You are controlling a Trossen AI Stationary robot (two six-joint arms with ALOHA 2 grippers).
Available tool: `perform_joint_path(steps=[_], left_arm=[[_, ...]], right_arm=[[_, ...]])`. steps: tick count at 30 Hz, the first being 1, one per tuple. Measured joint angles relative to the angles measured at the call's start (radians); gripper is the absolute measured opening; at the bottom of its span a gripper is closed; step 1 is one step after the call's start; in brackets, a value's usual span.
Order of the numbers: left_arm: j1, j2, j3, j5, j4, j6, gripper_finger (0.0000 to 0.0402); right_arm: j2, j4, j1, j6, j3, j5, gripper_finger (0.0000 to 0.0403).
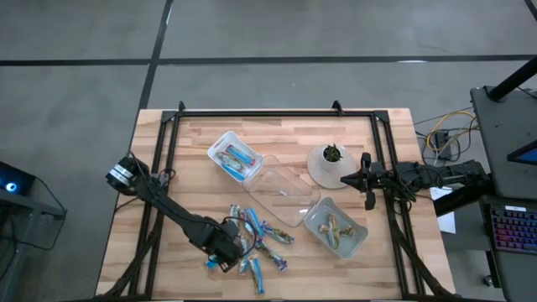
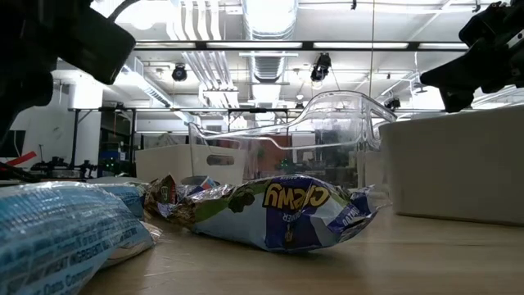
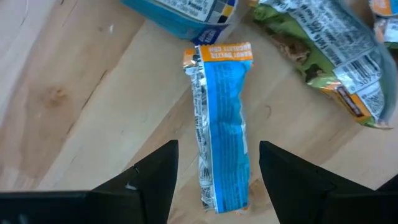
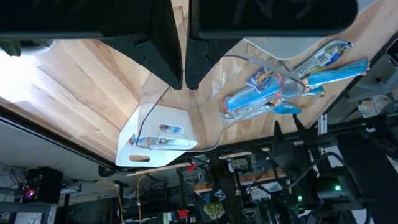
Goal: Pick and place Granola Bars by type
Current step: Put the orange granola bar into the gray bin
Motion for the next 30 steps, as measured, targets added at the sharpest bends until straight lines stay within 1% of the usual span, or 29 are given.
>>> perform_joint_path(steps=[5,15,25,30], left_arm=[[-0.003,0.012,0.0,0.027,0.001,-0.011,0.0205],[-0.019,0.015,-0.004,0.041,0.001,-0.029,0.0205],[-0.019,0.015,-0.008,0.017,0.043,-0.031,0.0205],[-0.019,0.015,-0.01,-0.047,0.047,-0.024,0.0205]], right_arm=[[0.0,0.0,0.0,0.0,0.0,0.0,0.0013],[0.0,0.0,0.0,0.0,0.0,0.0,0.0013],[0.0,0.0,0.0,0.0,0.0,0.0,0.0013],[0.0,0.0,0.0,0.0,0.0,0.0,0.0013]])
